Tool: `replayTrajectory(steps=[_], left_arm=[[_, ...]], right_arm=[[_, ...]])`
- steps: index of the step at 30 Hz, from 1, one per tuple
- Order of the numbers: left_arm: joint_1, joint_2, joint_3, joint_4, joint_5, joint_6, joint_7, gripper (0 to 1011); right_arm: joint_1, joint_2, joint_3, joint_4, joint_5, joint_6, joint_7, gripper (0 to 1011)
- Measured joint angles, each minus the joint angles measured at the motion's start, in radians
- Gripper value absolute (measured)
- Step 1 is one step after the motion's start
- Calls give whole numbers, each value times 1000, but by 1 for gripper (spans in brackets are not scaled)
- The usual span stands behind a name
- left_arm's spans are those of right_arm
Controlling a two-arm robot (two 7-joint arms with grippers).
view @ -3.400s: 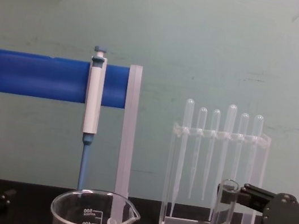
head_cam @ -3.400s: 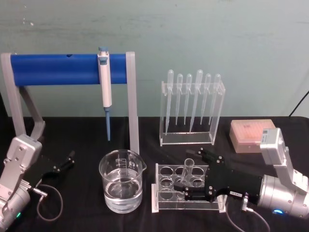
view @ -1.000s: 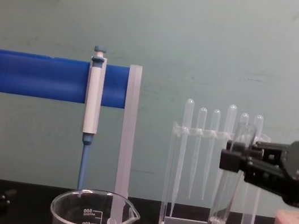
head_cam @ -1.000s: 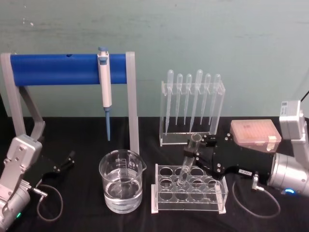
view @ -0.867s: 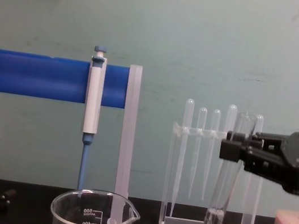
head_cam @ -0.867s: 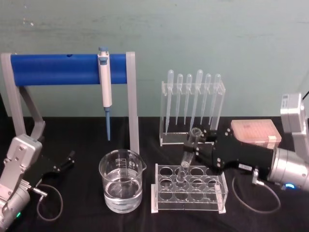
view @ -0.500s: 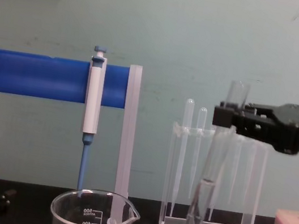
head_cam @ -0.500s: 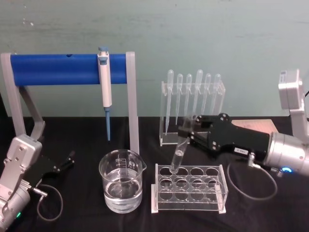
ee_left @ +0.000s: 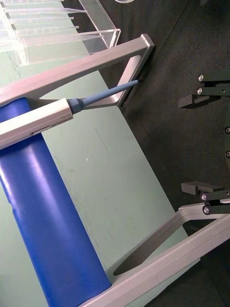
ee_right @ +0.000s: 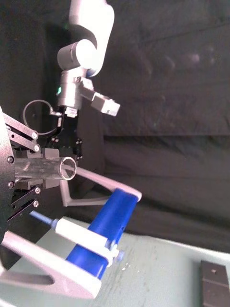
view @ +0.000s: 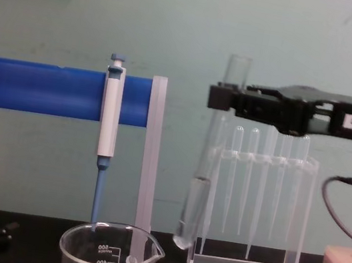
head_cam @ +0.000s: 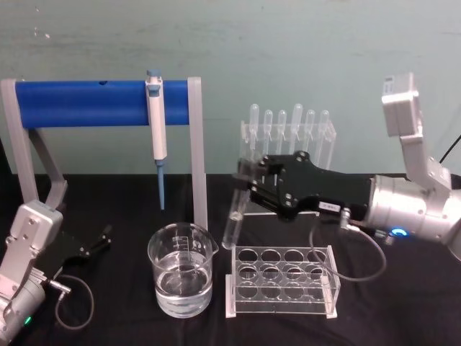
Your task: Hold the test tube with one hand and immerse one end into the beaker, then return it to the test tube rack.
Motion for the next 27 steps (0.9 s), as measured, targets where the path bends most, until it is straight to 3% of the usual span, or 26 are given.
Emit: replayTrajectory(steps=[12, 19, 27], left_arm=[[0, 0, 0, 0, 0, 0, 0, 1000], [0, 0, 0, 0, 0, 0, 0, 1000], [0, 0, 0, 0, 0, 0, 0, 1000]], right_arm=[[72, -53, -67, 24, 4, -2, 22, 235], [97, -87, -111, 76, 0, -16, 33, 235], [111, -114, -137, 146, -13, -47, 47, 236]])
